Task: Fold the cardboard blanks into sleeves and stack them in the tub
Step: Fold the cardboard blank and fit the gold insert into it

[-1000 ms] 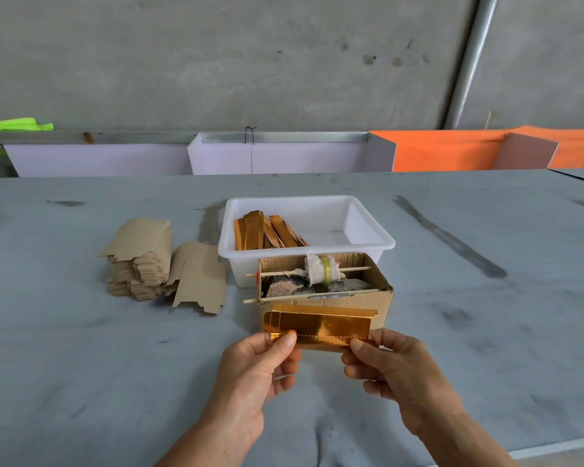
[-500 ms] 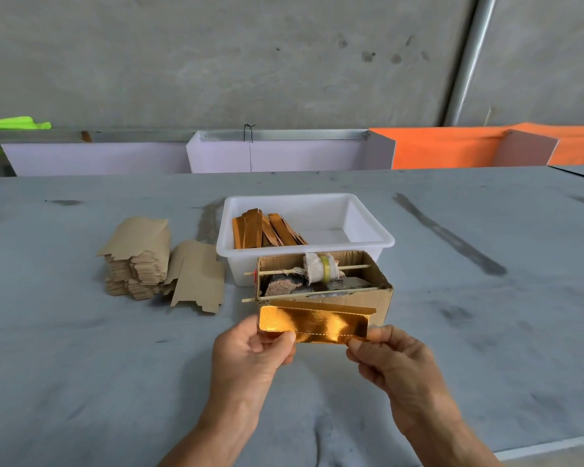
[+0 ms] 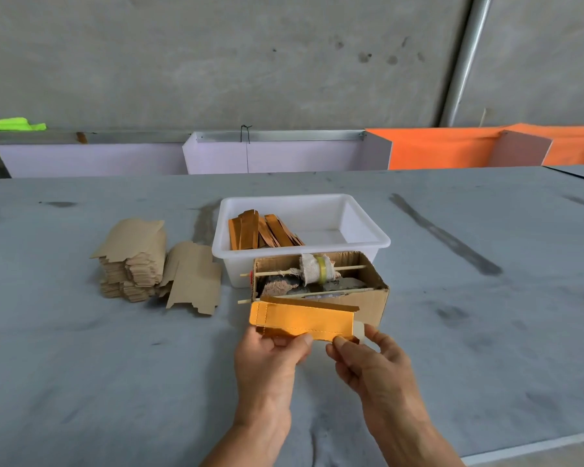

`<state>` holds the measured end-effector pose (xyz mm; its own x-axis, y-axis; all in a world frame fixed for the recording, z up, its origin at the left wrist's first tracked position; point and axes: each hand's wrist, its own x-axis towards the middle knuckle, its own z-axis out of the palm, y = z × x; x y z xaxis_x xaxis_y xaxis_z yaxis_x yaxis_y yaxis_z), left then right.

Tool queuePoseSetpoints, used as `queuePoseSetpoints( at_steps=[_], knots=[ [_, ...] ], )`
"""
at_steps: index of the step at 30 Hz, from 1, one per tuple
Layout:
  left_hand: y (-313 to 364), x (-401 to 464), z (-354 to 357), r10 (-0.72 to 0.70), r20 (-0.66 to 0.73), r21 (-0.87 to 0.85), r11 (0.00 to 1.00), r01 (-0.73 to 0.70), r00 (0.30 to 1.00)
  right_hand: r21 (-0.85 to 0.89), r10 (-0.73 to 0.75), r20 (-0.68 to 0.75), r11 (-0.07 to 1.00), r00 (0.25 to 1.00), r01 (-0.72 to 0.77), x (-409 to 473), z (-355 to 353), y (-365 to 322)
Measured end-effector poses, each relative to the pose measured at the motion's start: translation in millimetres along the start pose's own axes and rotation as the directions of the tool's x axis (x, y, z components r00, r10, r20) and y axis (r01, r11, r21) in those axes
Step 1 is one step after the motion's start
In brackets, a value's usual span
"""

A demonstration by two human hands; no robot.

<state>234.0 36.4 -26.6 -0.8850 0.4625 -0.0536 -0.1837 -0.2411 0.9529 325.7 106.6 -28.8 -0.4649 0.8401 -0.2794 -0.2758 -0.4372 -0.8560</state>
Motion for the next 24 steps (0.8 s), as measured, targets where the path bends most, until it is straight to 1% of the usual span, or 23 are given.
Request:
queuePoseSetpoints(
  at_steps=[2, 4, 7, 11, 16, 21, 24],
  knots=[
    [-0.8, -0.2, 2.2, -0.037, 0.003, -0.018, 0.999, 0.037, 0.999, 0.019, 0.022, 0.008, 1.000, 1.000, -0.022, -2.0, 2.4, 6.9],
    [-1.6, -1.5, 3.7, -0.065, 0.014, -0.030, 0.997, 0.065, 0.998, 0.044, 0.054, 0.047, 0.997, 0.997, -0.056, -5.9, 8.5, 13.1],
    [-3.4, -1.8, 2.0, -0.080, 0.023, -0.014, 0.997, 0.080, 0.997, 0.105, 0.103, 0.070, 0.988, 0.992, -0.110, -9.7, 15.2, 15.5],
    [-3.2, -4.9, -4.3, -0.093, 0.054, 0.025, 0.995, 0.091, 0.994, 0.092, 0.099, 0.075, 0.990, 0.992, -0.105, -8.8, 11.4, 13.9],
    [-3.6, -3.6, -7.7, -0.096, 0.096, 0.060, 0.994, 0.090, 0.991, 0.061, 0.121, 0.024, 0.991, 0.992, -0.123, -3.3, 3.5, 8.7],
    [-1.8, -1.1, -10.2, -0.138, 0.128, 0.022, 0.990, 0.136, 0.982, 0.039, 0.095, 0.027, 0.995, 0.995, -0.096, -1.0, -3.4, 4.4],
    [-2.1, -0.3, -12.0, -0.187, 0.158, -0.029, 0.981, 0.194, 0.970, 0.055, 0.100, 0.017, 0.993, 0.995, -0.100, 0.4, -5.5, 4.1]
  ],
)
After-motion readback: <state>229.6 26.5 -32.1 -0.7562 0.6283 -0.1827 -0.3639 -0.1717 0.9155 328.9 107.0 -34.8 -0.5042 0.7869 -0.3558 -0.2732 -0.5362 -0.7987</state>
